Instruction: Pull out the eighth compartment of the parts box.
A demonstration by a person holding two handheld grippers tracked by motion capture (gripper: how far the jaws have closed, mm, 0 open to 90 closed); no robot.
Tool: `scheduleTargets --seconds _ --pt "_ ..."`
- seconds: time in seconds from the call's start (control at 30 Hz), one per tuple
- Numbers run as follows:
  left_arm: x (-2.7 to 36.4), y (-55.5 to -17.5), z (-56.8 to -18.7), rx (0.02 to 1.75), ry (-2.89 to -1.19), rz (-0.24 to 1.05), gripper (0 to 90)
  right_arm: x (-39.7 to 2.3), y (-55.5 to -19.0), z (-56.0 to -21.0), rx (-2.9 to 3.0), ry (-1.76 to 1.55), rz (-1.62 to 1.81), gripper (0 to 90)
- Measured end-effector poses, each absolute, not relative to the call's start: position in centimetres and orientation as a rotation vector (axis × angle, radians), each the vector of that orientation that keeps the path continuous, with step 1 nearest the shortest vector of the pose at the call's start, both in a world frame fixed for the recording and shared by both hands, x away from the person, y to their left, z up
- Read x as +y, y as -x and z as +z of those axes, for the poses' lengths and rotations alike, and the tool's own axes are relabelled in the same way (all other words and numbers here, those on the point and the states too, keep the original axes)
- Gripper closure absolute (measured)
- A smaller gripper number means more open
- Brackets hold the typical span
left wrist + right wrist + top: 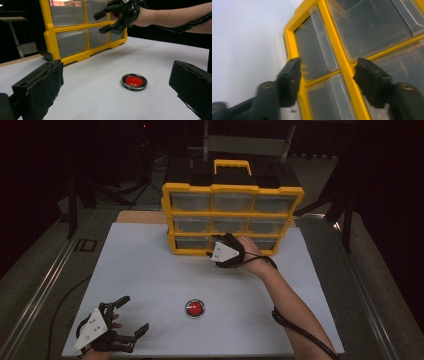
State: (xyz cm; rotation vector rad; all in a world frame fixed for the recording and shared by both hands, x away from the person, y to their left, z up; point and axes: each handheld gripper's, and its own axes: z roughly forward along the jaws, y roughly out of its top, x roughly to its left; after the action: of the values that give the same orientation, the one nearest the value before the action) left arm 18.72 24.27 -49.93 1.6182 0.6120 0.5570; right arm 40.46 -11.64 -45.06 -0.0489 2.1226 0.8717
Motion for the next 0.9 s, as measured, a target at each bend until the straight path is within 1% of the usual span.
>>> scheduleTargets --seconds 0.03,0.17,0.23,0.3,0.4,0.67,0.9 --pt "24.3 -18.7 -49.9 0.613 -1.614 0.555 0.2 -11.5 -40.6 -45.2 2.11 0.062 0.865 47.1" --pt "24.3 -18.7 -49.9 0.614 -1.611 0.557 0.2 -11.3 -41.3 -45.4 2.086 0.137 0.795 54.4" --pt "24.3 -18.8 -50.0 0.615 -1.611 0.556 0.2 -11.3 -41.4 -45.4 2.081 0.154 0.777 55.2" --pt "24.3 -18.8 -50.0 0.613 -1.615 0.555 0.2 -11.1 -41.8 -45.7 2.088 0.209 0.724 59.6" --pt "24.4 -18.8 -50.0 0.614 -1.614 0.555 0.2 -11.2 -42.3 -46.0 2.091 0.219 0.695 62.6" --pt "24.5 -18.7 -50.0 0.619 -1.608 0.556 0.2 -11.2 -42.9 -46.5 2.085 0.279 0.624 68.8" --pt "24.4 -18.7 -50.0 0.617 -1.609 0.555 0.2 -11.6 -42.7 -46.8 2.05 0.325 0.586 68.9"
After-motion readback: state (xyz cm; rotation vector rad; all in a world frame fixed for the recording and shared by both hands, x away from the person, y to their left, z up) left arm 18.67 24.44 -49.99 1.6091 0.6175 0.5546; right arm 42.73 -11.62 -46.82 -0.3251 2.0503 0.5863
